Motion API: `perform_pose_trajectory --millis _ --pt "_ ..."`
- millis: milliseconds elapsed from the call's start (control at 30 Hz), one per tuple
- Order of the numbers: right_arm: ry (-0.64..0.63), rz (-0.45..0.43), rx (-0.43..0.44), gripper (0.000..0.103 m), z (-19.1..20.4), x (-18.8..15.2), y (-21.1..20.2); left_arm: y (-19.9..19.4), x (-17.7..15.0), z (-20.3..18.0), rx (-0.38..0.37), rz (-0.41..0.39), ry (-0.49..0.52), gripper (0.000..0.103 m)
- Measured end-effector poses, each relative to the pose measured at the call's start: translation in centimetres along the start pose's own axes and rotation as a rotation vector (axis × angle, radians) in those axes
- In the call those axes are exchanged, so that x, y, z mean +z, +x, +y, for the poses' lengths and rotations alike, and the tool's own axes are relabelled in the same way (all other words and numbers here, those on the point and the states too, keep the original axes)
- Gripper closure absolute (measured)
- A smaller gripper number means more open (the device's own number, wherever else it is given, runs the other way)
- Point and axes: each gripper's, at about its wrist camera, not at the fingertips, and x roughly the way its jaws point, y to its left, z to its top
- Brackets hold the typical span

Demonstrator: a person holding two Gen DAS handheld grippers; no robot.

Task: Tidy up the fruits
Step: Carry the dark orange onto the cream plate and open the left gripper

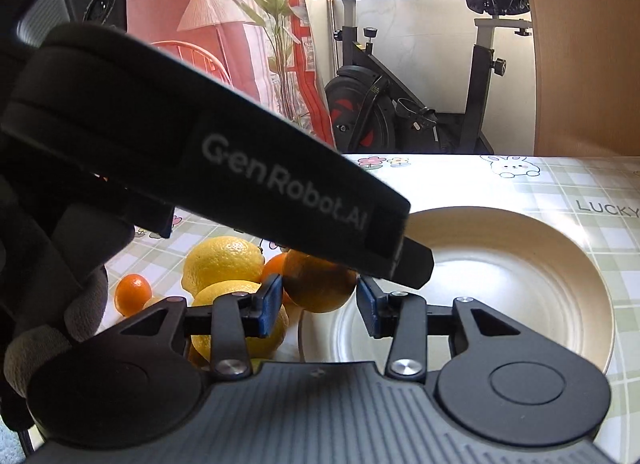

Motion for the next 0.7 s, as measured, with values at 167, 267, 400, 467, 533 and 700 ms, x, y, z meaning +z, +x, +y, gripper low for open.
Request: perform_pose_trajectory --millis 167,267,400,467,533,700 --pt "0.028 0.010 -0.023 0.060 -0.5 -0.1 0.1 -2.1 1.3 2.5 0.035 -0.069 -0.074 0.069" --pt "0.062 0.011 -0.039 0.061 -1.1 -0.4 0.2 -2.9 1.3 3.4 0.073 -0.086 -0.092 0.069" --pt "0.068 0.001 -0.048 0.061 -1.3 -0.2 0.4 -3.2 0.9 3.3 0.103 -0.098 -0.099 0.069" --pt "0.047 -0.002 -0.056 0.061 -1.0 -0.2 0.4 -3.5 0.6 2.8 0.114 -0.106 -0.079 0.069" --pt "0.035 0.001 -0.082 0.060 -0.8 -0.1 0.5 -3.9 0.2 2.4 0.123 -0.116 -0.060 0.069" --pt "0.058 -0.033 -0.083 0.059 -0.8 -1.0 -1.3 -5.4 -1.4 2.1 0.143 -0.143 -0.049 0.069"
